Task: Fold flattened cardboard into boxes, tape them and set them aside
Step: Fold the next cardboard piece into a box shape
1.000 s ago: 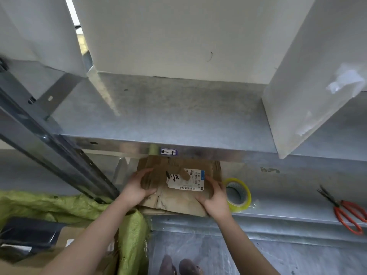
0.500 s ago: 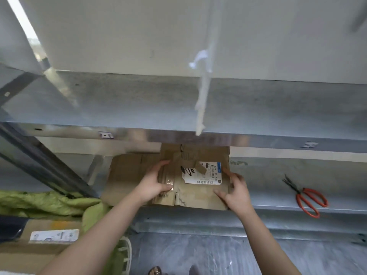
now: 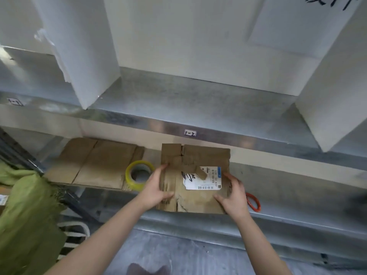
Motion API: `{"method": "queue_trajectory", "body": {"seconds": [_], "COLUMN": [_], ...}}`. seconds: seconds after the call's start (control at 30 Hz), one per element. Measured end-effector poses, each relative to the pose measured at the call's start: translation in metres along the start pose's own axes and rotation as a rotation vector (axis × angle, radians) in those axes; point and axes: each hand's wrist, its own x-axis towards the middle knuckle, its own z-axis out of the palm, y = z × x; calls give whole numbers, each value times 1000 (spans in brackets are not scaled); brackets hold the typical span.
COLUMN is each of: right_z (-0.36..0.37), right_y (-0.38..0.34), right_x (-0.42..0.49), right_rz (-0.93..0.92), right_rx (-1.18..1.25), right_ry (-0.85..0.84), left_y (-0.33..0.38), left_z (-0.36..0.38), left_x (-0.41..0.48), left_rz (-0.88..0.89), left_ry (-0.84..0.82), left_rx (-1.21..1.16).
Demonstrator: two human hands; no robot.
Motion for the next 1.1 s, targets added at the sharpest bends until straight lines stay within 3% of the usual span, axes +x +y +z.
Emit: {"method": "queue_trajectory", "body": {"seconds": [0.13, 0.23, 0.33, 0.6, 0.73, 0.97, 1.1], "right_z": [-17, -21, -18, -14, -35, -50, -52], "right_y": [19, 25, 31, 48, 50, 52, 50], "right_x": [-6, -9, -9, -9, 1, 11, 13], "right_rz": [90, 111, 86, 88, 45, -135, -182], "right_rx": [78, 100, 139, 381, 347, 67, 147], "right_ry": [148, 201, 177, 72, 9, -89, -55], "left_y": [17, 33, 49, 45, 43, 49, 54], "left_z": [34, 50, 64, 83, 85, 84, 75], "left_x": [0, 3, 0, 5, 5, -2, -1], "left_rz": [-8, 2, 24, -6, 25, 132, 144], "left_ry": [-84, -51, -40, 58, 79, 123, 119], "left_rx": [-82, -104, -167, -59, 5, 120, 41]}}
